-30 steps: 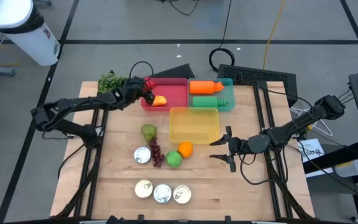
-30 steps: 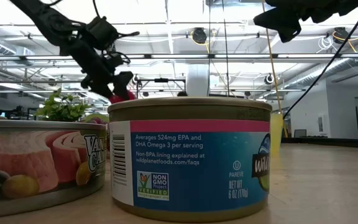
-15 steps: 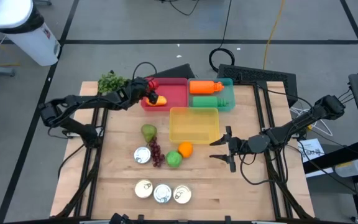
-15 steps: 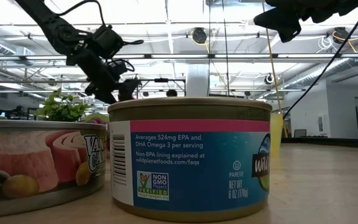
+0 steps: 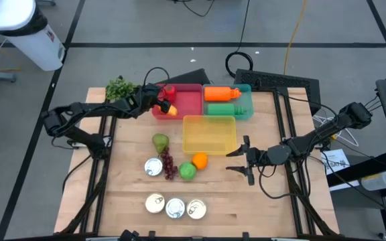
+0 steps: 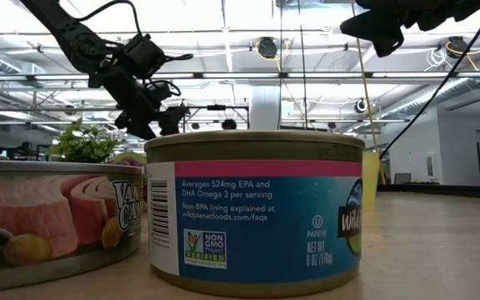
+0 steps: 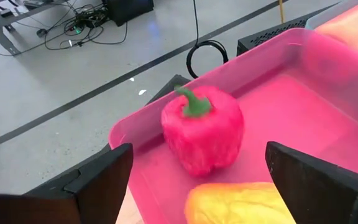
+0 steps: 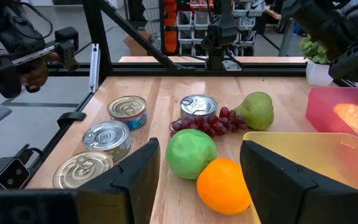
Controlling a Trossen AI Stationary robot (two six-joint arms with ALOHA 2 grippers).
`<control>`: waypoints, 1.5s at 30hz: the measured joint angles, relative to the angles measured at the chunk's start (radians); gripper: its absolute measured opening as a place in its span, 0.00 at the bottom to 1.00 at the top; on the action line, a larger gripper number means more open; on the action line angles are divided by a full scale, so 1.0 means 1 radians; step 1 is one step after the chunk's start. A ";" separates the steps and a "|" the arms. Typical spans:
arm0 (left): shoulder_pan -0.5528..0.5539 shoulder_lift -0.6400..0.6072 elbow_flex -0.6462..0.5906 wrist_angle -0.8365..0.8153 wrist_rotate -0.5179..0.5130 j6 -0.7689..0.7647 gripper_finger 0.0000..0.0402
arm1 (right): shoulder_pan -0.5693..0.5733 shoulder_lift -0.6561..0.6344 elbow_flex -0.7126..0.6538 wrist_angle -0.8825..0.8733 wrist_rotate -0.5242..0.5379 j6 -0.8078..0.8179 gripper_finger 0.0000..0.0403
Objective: Pick & Place Food Item
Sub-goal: Put the right blue tuna can into the yellow bin
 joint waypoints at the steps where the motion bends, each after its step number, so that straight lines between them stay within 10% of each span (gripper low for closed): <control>1: -0.003 -0.007 0.000 -0.006 0.004 0.000 0.92 | 0.000 0.000 0.000 0.000 0.000 0.000 0.52; 11: -0.076 -0.265 -0.001 -0.208 0.283 -0.115 0.89 | 0.000 0.000 0.000 -0.014 0.000 0.002 0.52; 15: -0.189 -0.388 -0.092 -0.052 0.397 -0.083 0.90 | 0.000 0.000 0.000 -0.015 0.000 0.009 0.52; 22: -0.364 -0.546 -0.353 0.280 0.392 -0.094 0.90 | 0.000 0.000 -0.034 0.043 -0.001 0.035 0.52; 32: -0.398 -0.622 -0.436 0.231 0.392 -0.139 0.92 | -0.023 0.133 -0.206 0.603 -0.053 0.013 0.52; 45: -0.431 -0.614 -0.433 0.079 0.451 -0.390 0.90 | -0.087 0.416 -0.064 0.627 -0.107 -0.025 0.52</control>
